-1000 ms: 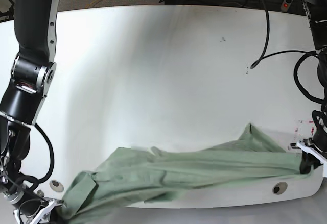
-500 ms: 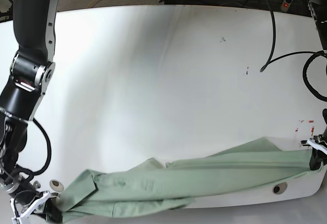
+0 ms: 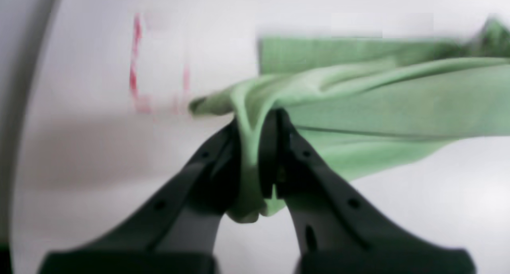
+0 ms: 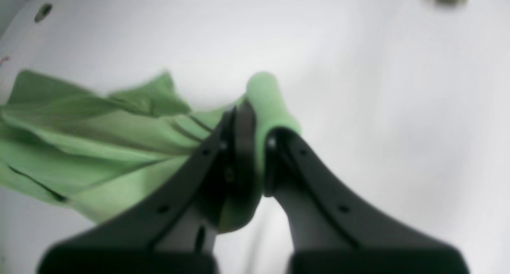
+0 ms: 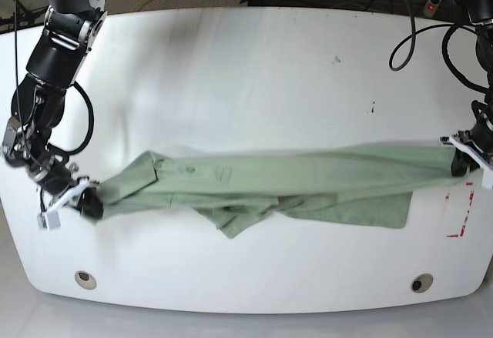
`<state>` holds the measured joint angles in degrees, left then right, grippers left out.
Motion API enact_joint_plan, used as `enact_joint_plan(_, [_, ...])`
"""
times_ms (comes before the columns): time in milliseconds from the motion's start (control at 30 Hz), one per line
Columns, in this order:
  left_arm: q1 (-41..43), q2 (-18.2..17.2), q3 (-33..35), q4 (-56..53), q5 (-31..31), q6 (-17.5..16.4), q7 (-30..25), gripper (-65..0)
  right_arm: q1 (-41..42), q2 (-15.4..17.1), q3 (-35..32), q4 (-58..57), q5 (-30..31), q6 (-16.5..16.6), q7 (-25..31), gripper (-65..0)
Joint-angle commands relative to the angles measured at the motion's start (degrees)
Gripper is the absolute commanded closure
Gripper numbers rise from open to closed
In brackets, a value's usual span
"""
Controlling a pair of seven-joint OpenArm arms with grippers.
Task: Fold the T-shirt properly
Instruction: 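Lift the stretched shirt with both grippers and lay it flat on the table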
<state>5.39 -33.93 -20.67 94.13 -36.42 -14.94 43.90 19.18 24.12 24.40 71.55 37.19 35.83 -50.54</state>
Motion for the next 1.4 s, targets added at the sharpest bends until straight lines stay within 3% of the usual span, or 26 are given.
enact_joint_plan(0, [1.5, -0.7, -1.3, 1.0, 0.0, 0.1, -1.8, -2.4, -1.6, 1.3, 1.5, 1.4, 3.9, 0.0, 2.1, 0.0])
enact_joint_plan(233, [10.6, -0.7, -1.4, 1.0, 0.0, -0.1, -1.9, -2.4, -12.3, 1.0, 3.3, 1.4, 12.2, -0.4, 2.2, 0.0])
enact_joint_plan(700, [19.6, -1.1, -1.4, 0.6, 0.0, -0.2, -2.1, -2.5, -23.3, 1.0, 3.4, 3.3, 13.8, -0.1, 2.2, 0.0])
enact_joint_plan(800, [20.2, -1.1, -1.4, 0.6, 0.1, -0.2, -2.1, -2.5, -25.8, 0.9, 4.3, 6.9, 15.5, -0.1, 2.2, -6.5])
enact_joint_plan(967, [21.0, -1.2, -1.4, 0.7, 0.1, -0.2, -2.1, -2.8, -28.5, 0.9, 4.7, 10.1, 18.3, -0.4, 2.3, -25.5])
enact_joint_plan(1100, [21.1, -1.2, -1.4, 0.7, 0.1, -0.2, -2.0, -3.3, -29.9, 0.8, 4.7, 12.2, 18.7, -0.4, 2.2, -34.1])
enact_joint_plan(1167, [21.2, -1.2, -1.4, 0.7, 0.1, -0.2, -1.8, -6.5, -31.2, 0.8, 4.7, 13.7, 18.8, -0.4, 2.2, -36.5])
enact_joint_plan(1233, [21.2, -1.2, -1.4, 0.7, 0.1, -0.2, -1.8, -16.9, -32.9, 0.8, 4.7, 16.4, 18.8, -0.4, 2.2, -38.8])
enact_joint_plan(1367, [21.3, -1.2, -1.4, 1.0, 0.1, -0.2, -1.7, -30.7, -36.1, 0.8, 4.7, 21.7, 18.4, -0.4, 2.3, -40.7])
